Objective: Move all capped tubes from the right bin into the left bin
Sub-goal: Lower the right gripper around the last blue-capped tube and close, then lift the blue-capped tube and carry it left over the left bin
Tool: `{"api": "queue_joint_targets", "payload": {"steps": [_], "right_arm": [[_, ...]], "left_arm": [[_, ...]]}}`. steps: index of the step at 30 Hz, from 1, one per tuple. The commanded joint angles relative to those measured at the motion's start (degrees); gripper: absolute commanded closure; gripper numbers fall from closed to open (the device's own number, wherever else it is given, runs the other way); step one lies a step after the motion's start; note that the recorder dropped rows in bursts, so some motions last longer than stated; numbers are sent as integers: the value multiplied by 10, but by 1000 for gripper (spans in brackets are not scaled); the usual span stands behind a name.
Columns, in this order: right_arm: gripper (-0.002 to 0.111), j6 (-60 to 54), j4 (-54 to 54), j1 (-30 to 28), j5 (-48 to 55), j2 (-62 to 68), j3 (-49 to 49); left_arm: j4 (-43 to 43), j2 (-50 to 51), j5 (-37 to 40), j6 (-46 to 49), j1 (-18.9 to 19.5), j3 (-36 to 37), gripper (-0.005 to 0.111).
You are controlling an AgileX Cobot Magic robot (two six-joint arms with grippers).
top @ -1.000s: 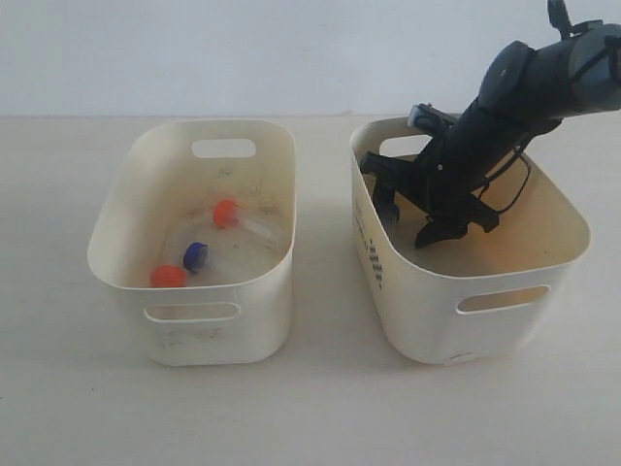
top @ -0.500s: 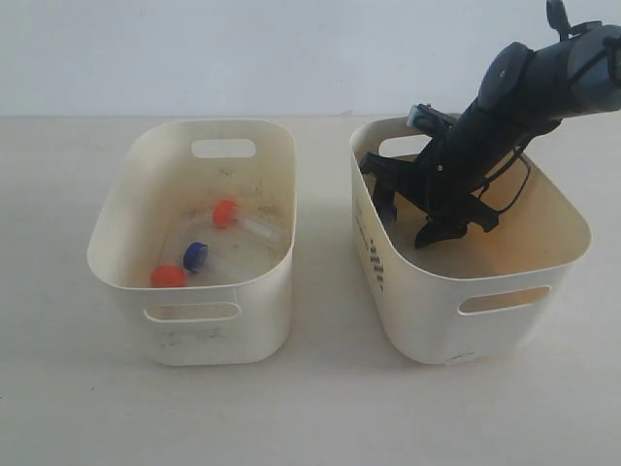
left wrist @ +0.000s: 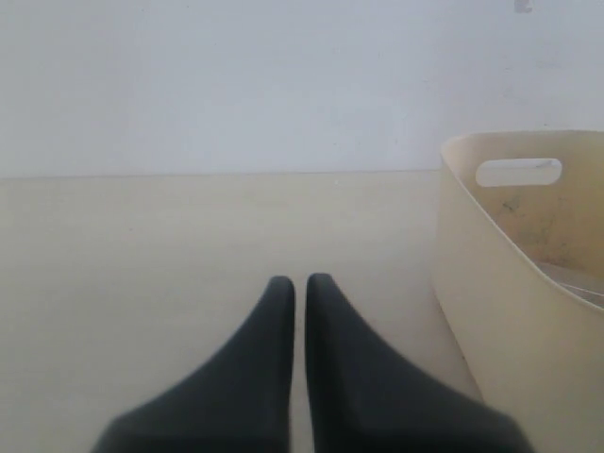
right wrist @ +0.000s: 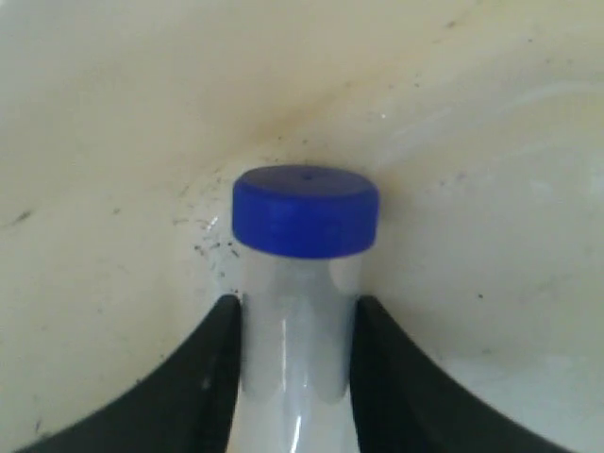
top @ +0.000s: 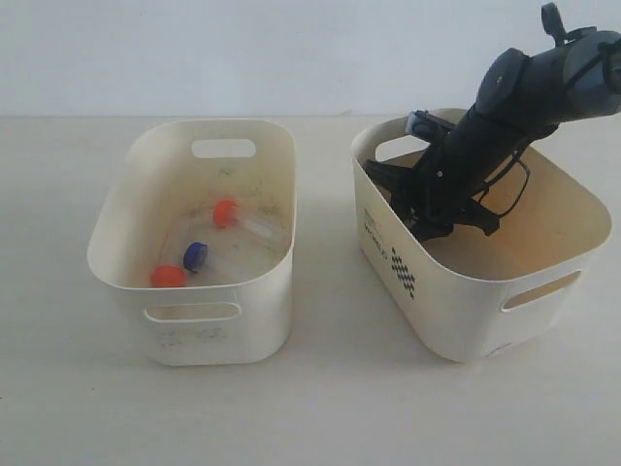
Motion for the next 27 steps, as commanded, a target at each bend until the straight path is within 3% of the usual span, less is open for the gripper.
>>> {"api": "queue_joint_targets", "payload": {"steps": [1,19,27], "right_arm": [[108,-2,-11,-2,8,6,0],[108,71,-27,-2,-19,-75,0],[108,128,-161,-2,-26,-164,0]], "left_arm": [[-4,0,-3,-5,0,-2,102],[-4,0,-3,-5,0,-2,102],[-4,0,-3,-5,0,-2,102]]}}
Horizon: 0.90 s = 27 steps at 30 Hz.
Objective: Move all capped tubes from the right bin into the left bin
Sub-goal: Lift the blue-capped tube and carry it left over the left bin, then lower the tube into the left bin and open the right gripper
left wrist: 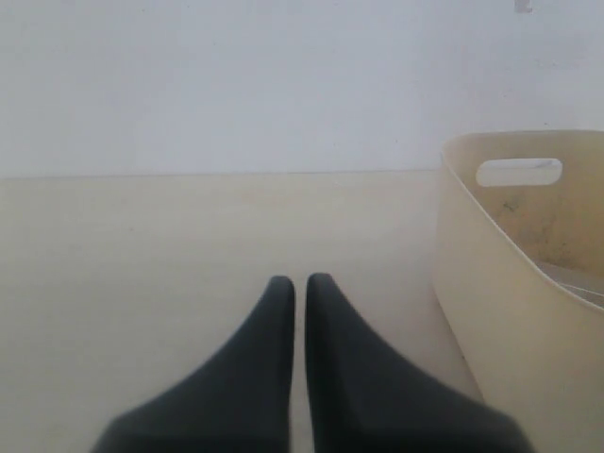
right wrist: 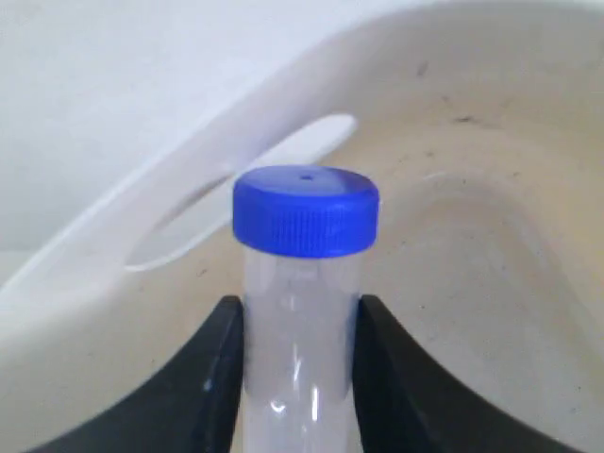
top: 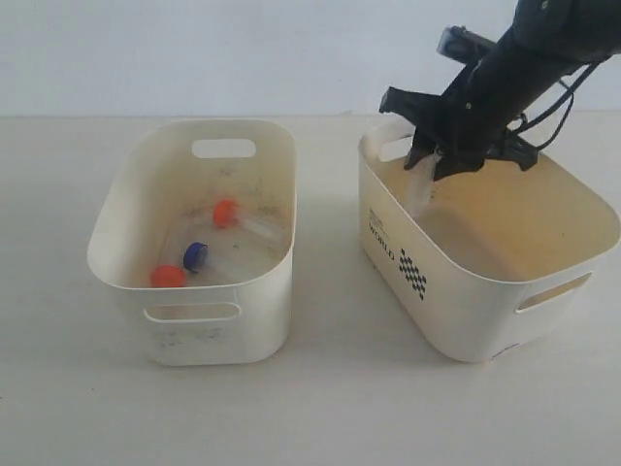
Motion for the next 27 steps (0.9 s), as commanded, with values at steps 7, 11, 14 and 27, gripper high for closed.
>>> {"api": "queue_joint_targets", "payload": {"steps": [7,11,14,27], "right_arm": [[108,-21,-89,4,-10,-163,-1],[108,-46,-87,48,-13,-207,-1],[108,-49,-84,108,-19,-215,-1],[108,-37,-70,272,-166,-120,-1]], "left_arm": [[-4,0,-3,-5,0,-2,102],[-4,0,-3,-5,0,-2,102],[-4,0,-3,-5,0,-2,102],[-4,0,-3,-5,0,-2,102]]}}
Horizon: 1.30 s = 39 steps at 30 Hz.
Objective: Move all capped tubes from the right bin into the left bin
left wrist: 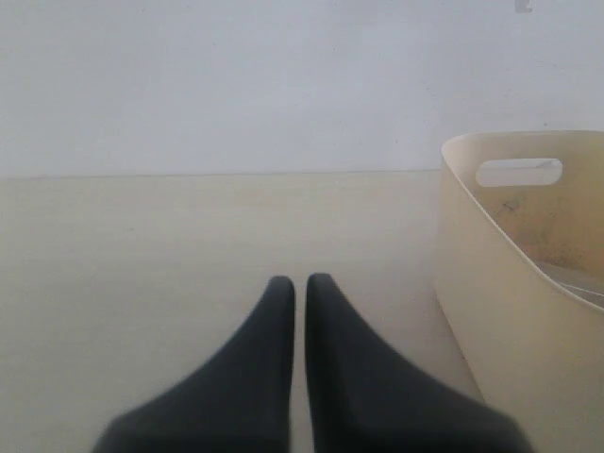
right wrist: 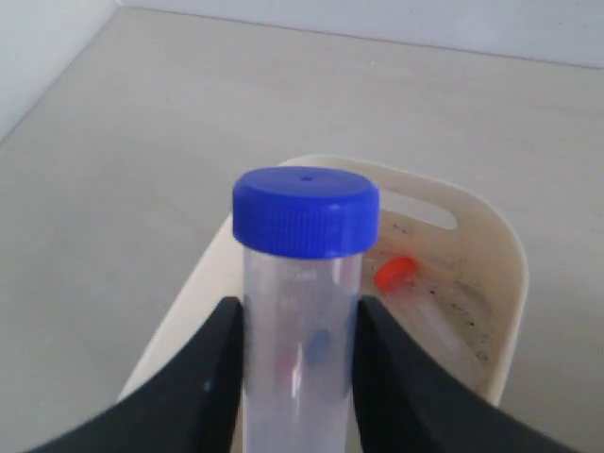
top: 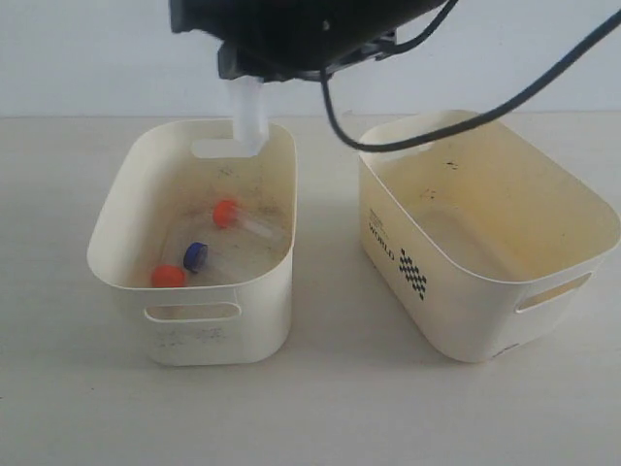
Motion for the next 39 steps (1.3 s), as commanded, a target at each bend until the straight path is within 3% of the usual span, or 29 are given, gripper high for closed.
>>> {"api": "queue_joint_targets", "payload": {"steps": [1,4,6,12,14,16,23,25,28,31,33,39], "right_arm": [[108,6,-1,11,-38,41,-1],[104,5,-1,11,-40,70,-1],[90,6,2,11,-33,82,-1],[22,-15,19,11,1,94,-1],[9,-19,19,11,3,92,-1],[7,-19,19,11,7,89,-1],[8,-19,5,11,62,53,-1],[12,-19,0,11,79,33,-1],[38,-20,-20,11,109,-9,-1],[75,-34,-45,11,149,-55,-1],[108,-36,-68,11,176,-87,-1],[106,-35,-88,11,256,-154,4]], "left_arm": [[-4,0,-3,-5,0,-2,102],[-4,0,-3,-5,0,-2,102],[-4,0,-3,-5,0,-2,102],[-4,0,-3,-5,0,-2,102],[-4,0,-3,-5,0,-2,102],[-4,0,-3,-5,0,-2,102],[-4,0,-3,-5,0,-2,102],[-4,0,-3,-5,0,-2,102],[-4,0,-3,-5,0,-2,102],[-4,0,-3,-5,0,-2,102],[-4,0,-3,-5,0,-2,102],[-4,0,-3,-5,0,-2,102]]}}
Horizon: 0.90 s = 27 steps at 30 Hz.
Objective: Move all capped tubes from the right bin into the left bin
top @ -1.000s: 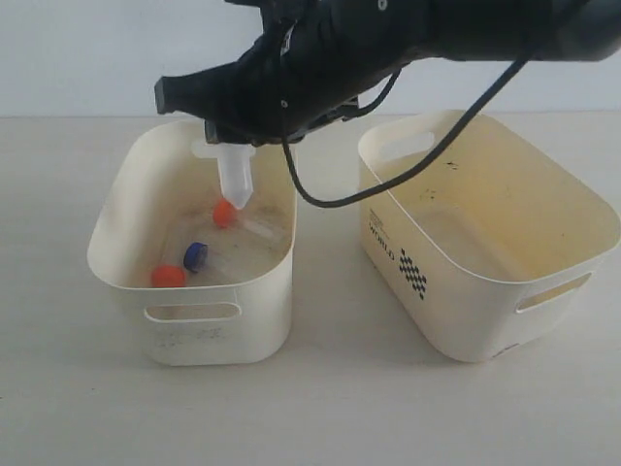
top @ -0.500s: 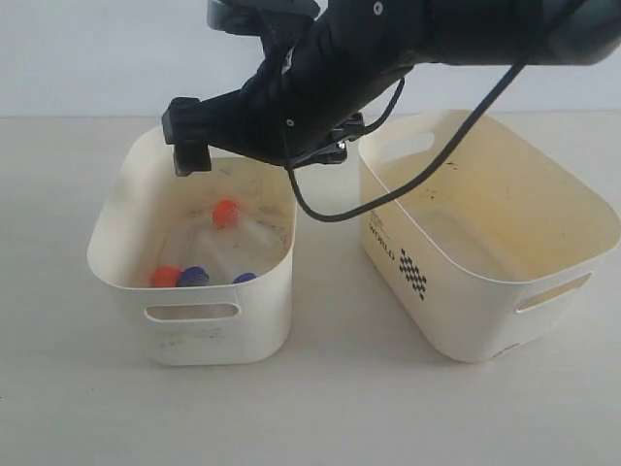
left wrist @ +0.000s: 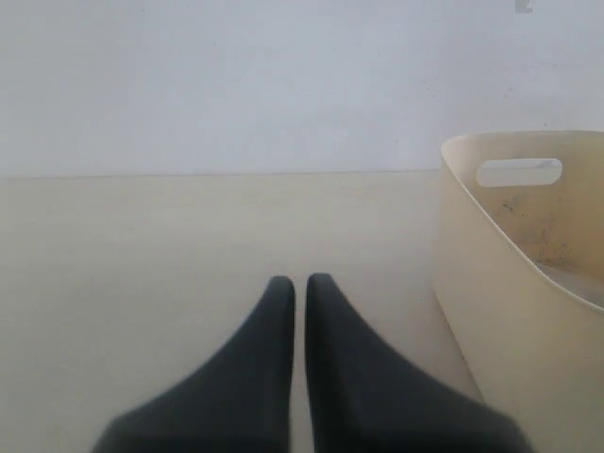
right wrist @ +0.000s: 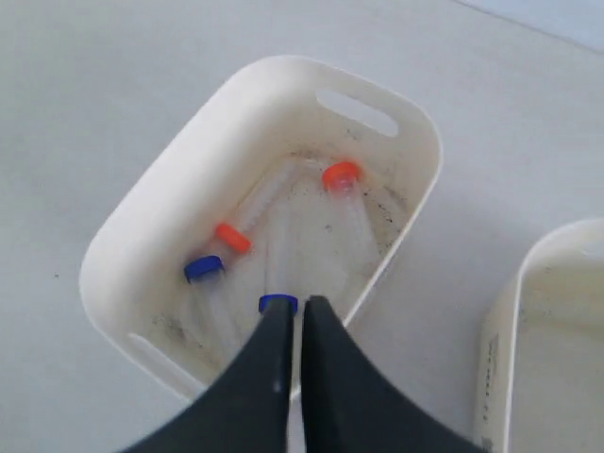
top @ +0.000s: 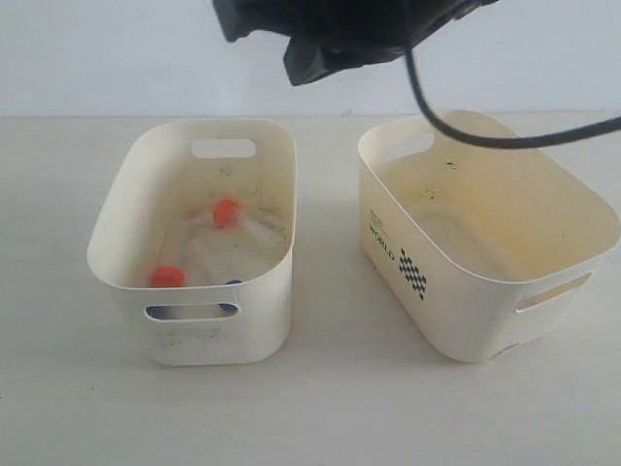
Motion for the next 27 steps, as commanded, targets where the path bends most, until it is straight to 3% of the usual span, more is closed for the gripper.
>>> {"api": "queue_joint_targets", "payload": {"steps": [1,10,15,27], "right_arm": [[106,-6,-11,0,58,-46,12],[106,28,45,0,-32,-116,255],[106,46,106,0,-25,-116,353],[106,32,62,0,-50,-116,389]], "left_arm": [[-4,0,-3,-5,0,-2,102],[-4,0,-3,-5,0,-2,102],[-4,0,-3,-5,0,-2,102],[-4,0,-3,-5,0,-2,102]]}}
